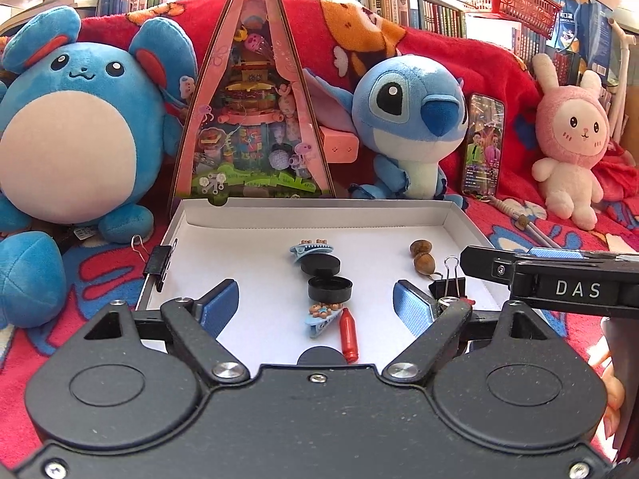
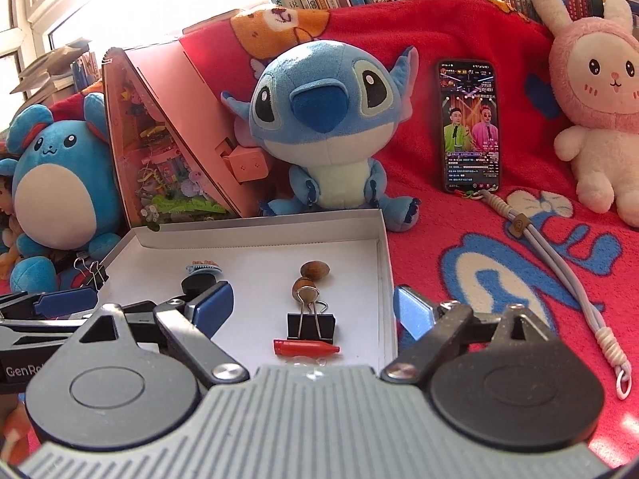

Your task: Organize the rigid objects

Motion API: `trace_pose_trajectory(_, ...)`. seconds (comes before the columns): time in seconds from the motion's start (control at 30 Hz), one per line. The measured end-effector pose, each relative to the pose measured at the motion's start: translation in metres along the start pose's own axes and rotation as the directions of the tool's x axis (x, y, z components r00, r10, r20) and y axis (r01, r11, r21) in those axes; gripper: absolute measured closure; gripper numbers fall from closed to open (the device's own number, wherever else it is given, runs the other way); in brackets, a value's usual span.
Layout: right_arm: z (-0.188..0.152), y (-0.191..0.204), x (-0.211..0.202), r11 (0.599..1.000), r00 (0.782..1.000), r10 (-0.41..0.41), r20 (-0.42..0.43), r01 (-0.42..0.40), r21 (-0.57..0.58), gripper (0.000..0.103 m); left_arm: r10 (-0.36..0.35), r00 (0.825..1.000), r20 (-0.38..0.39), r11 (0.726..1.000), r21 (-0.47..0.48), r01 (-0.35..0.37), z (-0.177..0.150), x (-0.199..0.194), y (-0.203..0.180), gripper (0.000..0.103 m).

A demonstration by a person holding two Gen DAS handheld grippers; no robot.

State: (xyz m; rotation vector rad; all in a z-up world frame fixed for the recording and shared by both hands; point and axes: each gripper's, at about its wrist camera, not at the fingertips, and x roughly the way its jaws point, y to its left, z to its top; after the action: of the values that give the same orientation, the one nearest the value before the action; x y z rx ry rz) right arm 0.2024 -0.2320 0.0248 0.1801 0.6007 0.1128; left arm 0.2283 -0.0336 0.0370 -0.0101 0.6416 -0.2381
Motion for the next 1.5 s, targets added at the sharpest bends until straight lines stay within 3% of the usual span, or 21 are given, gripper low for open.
trace_pose_trajectory(0.33,-0.013,0.003,-0.03,0.999,0.998,0.005,0.057,-0.003,-0.033,0.004,-0.007,0.999,0.039,0.999,0.038,0.006,-0.017,-0.032,-0.005,0.018)
trace_pose_trajectory(0.67,-0.023,0.01,-0.044,0.994,0.996,-0.012,0.086,0.022,-0.108,0.001,-0.013,0.999,0.031,1.0,0.021,0.013,-0.026,-0.044,-0.002,0.016)
trace_pose_trajectory(1.07,-0.042,0.007,-0.076,0.997,0.994,-0.033,0.106,0.04,-0.063,0.0,-0.005,0.998,0.064,1.0,0.006,0.005,-0.053,-0.083,0.002,0.015)
trace_pose_trajectory(1.5,-0.086,0.022,-0.098,0.986,0.993,-0.074,0.089,0.086,-0.142,0.0,0.067,0.997,0.044,0.997,0.032,-0.068,-0.095,-0.097,0.003,0.014)
